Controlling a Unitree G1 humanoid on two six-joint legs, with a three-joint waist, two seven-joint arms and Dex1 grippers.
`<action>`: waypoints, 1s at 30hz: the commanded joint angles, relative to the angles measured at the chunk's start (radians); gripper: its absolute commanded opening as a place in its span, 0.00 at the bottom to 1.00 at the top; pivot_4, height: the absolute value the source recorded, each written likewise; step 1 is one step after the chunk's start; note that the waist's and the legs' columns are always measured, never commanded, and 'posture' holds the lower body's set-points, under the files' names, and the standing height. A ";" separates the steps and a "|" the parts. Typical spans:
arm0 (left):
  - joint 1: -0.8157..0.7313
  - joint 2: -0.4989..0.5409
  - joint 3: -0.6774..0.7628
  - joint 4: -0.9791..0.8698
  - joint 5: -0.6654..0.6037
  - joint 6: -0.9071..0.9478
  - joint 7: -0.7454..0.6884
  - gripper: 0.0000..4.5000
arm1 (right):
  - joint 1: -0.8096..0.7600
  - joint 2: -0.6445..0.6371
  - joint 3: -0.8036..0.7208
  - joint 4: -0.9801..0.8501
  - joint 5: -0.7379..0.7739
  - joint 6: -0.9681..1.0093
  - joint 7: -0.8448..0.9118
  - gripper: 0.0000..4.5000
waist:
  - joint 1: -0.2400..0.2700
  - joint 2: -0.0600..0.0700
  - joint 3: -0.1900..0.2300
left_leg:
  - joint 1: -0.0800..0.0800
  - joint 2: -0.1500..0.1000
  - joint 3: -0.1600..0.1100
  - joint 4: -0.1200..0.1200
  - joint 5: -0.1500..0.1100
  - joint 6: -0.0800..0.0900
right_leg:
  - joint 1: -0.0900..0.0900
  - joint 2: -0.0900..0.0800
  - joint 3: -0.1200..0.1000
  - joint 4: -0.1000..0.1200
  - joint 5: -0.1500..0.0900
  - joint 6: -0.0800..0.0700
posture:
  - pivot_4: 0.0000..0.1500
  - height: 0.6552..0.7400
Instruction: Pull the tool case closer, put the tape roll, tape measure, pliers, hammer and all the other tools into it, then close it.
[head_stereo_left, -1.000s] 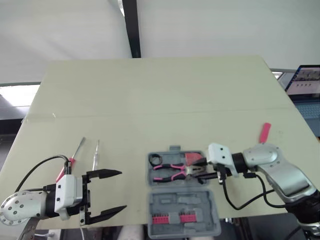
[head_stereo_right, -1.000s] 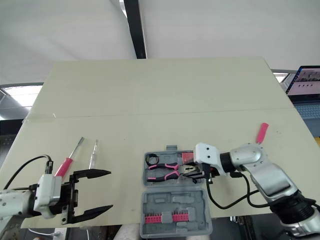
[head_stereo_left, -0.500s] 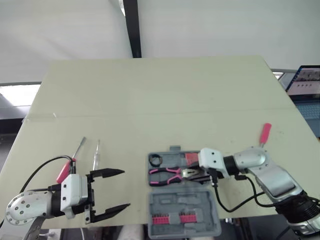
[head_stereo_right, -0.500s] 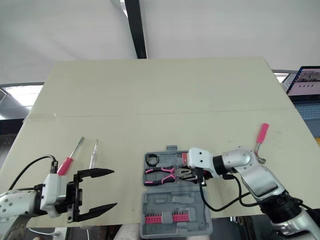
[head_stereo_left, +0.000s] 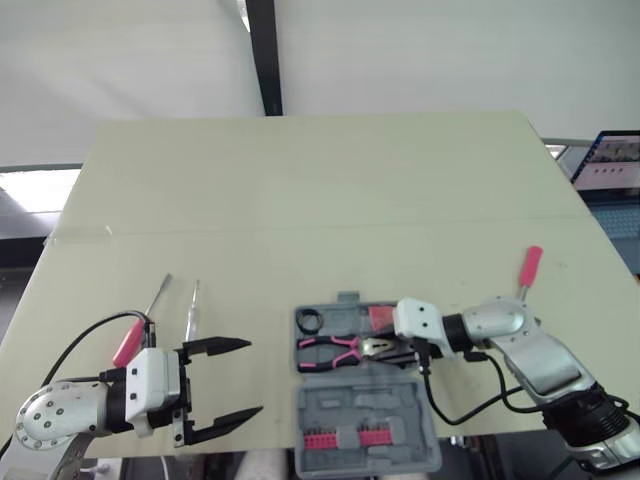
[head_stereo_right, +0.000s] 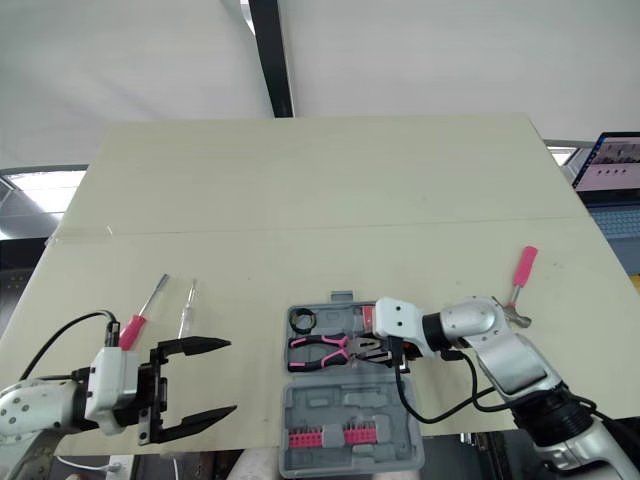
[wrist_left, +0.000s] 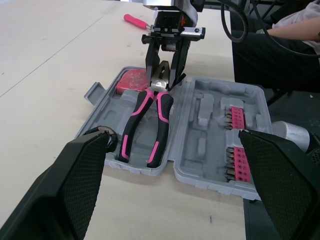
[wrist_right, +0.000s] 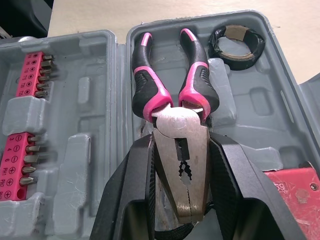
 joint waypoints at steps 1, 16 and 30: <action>0.005 0.014 0.009 -0.027 -0.009 -0.004 0.008 1.00 | -0.003 0.009 0.008 -0.007 0.011 -0.013 0.015 0.45 | 0.000 0.000 0.000 | 0.000 0.000 0.000 0.000 0.000 0.000 | 0.000 0.000 0.000 0.000 0.000 0.000 | 1.00 1.00; -0.050 0.028 -0.024 -0.017 -0.020 0.019 0.025 1.00 | -0.017 0.009 -0.038 -0.051 0.067 0.091 -0.014 0.88 | 0.000 0.000 0.000 | 0.000 0.000 0.000 0.000 0.000 0.000 | 0.000 0.000 0.000 0.000 0.000 0.000 | 1.00 1.00; -0.080 0.028 -0.040 -0.035 -0.031 0.059 0.054 1.00 | 0.008 0.082 -0.014 -0.042 0.087 0.130 -0.078 0.01 | 0.000 0.000 0.000 | 0.000 0.000 0.000 0.000 0.000 0.000 | 0.000 0.000 0.000 0.000 0.000 0.000 | 1.00 1.00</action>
